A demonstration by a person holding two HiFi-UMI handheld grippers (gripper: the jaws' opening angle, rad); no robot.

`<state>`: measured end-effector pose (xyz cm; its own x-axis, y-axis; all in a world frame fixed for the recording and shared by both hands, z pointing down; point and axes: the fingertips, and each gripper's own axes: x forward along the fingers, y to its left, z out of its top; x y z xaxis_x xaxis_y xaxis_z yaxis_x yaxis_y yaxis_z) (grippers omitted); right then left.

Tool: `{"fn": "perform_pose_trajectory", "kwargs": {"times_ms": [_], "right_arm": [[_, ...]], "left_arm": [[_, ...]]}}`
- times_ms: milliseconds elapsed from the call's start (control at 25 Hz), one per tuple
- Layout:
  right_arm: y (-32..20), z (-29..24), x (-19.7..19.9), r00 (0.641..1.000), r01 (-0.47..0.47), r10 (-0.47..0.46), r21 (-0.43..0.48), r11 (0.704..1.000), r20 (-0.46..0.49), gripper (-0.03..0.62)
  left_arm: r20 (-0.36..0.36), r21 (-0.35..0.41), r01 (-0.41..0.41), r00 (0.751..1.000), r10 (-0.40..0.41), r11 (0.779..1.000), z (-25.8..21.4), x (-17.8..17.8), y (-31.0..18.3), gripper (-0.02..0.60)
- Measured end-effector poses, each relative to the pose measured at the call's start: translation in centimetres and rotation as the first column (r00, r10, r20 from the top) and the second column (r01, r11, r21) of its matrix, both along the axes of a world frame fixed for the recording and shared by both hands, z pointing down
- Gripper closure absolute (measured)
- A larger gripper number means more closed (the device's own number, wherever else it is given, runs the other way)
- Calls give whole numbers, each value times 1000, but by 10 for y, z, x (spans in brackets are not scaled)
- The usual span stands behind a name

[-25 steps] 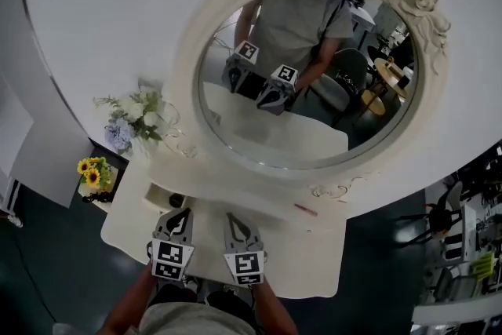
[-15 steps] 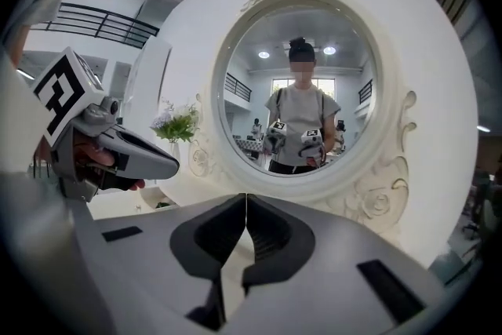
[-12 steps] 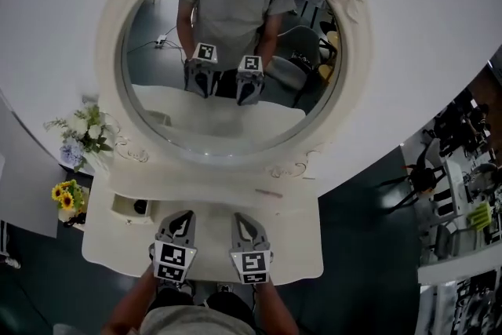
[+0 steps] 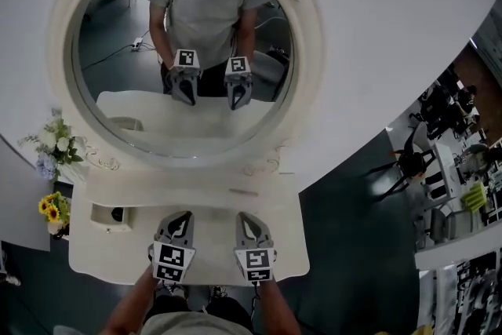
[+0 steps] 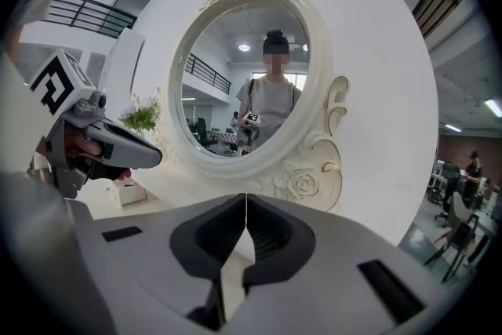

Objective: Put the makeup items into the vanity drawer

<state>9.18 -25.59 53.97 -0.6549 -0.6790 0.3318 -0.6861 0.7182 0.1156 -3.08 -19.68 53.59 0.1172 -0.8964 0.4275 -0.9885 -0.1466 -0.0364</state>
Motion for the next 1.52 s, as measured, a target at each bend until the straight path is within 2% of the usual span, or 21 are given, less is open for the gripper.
{"fn": "perform_pose_trajectory", "kwargs": {"times_ms": [320,520,640,840,960,1120,1520], "right_arm": [[-48,31,14,998,19,-20,-25,1000,-51,579],[-69,61,9,991,70,-77,-63,996,-112,572],[-75,79,5,980,111,-126,-102,989,-153,474],[-89,98,-3,962,157,-181,-132,979,-203,413],[-98,104,-7,958,156,-184,-141,978,-219,364],[-105,108,-13,954,164,-197,-157,974,-225,342],[-102,121,-18,932,196,-249,-209,958,-264,341]], "left_arm": [[-8,-28,-2,1000,2,1000,23,22,-37,581],[-15,-57,13,1000,-14,998,40,27,-51,581],[-17,-79,28,999,-29,996,50,26,-52,581],[-26,-104,50,998,-53,993,60,21,-53,581],[-30,-115,56,998,-60,992,66,18,-52,581],[-33,-124,66,997,-70,990,71,14,-51,581],[-40,-132,83,995,-89,988,73,8,-51,581]]}}
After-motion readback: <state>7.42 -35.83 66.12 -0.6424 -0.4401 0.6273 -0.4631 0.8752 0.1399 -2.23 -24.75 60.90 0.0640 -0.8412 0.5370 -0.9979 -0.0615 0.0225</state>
